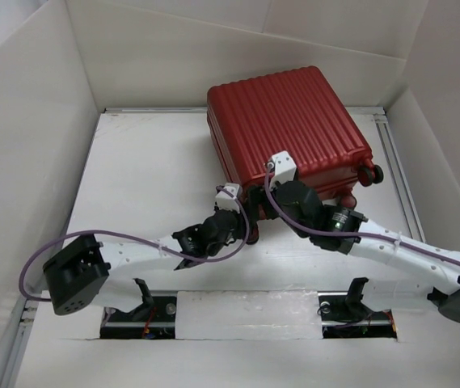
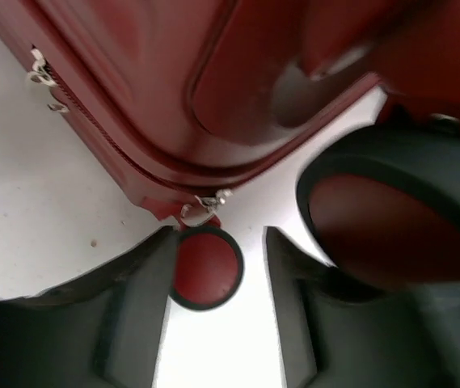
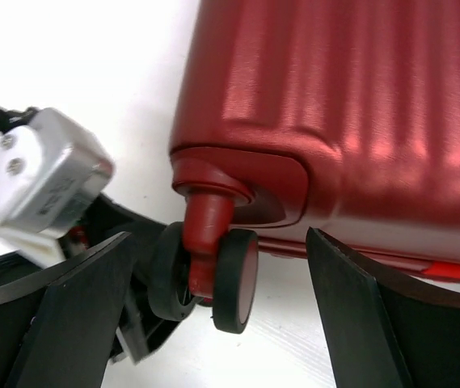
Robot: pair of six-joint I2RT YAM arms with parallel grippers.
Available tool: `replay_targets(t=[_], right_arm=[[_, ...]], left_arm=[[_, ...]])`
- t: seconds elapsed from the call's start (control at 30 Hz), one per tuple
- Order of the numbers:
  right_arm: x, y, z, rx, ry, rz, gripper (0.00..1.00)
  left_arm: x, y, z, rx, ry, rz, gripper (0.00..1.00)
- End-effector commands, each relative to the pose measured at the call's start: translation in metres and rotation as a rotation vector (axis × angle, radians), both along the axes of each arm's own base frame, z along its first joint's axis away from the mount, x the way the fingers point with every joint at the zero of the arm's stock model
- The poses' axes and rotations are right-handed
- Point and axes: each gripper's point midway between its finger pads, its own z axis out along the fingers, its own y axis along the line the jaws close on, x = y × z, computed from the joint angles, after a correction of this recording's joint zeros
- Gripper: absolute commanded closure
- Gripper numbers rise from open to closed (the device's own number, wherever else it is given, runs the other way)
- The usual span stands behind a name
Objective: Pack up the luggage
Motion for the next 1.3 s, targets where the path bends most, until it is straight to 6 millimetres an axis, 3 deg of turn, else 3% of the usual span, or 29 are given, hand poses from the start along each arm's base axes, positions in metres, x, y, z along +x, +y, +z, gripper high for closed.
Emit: replay_targets(t=[0.0,0.3,0.5,0.73,0.83,1.07,1.27], right_arm=[[0.001,0.013,0.023,0.064,-0.033,0.072,0.09],[0.003,0.021,0.014,0.067,-0.004,0.129,0.16],[0.005,0.026,0.004,0.047,0.024,0.144,0.11],[0.006,0.028,-0.004,0.025,0.040,0.144,0.09],[0.007,0.023,-0.012,0.008,0.063,0.109,0.08],[0.012,0.012,-0.023,-0.005,0.083,0.062,0.04],[0.015,0.034,-0.032,-0.044,0.147,0.129,0.03]], left_arm=[[0.019,-0.007,0.024,-0.040,-0.080,0.067,0.59],[0.036,0.006,0.029,-0.033,-0.137,0.187,0.63],[0.036,-0.006,0.033,-0.048,-0.156,0.152,0.63],[0.041,-0.008,0.032,-0.025,-0.173,0.165,0.83],[0.044,-0.007,0.036,-0.021,-0.186,0.180,1.00],[0.041,0.009,0.035,-0.016,-0.195,0.212,1.00],[0.038,0.016,0.028,-0.003,-0.190,0.211,1.00]])
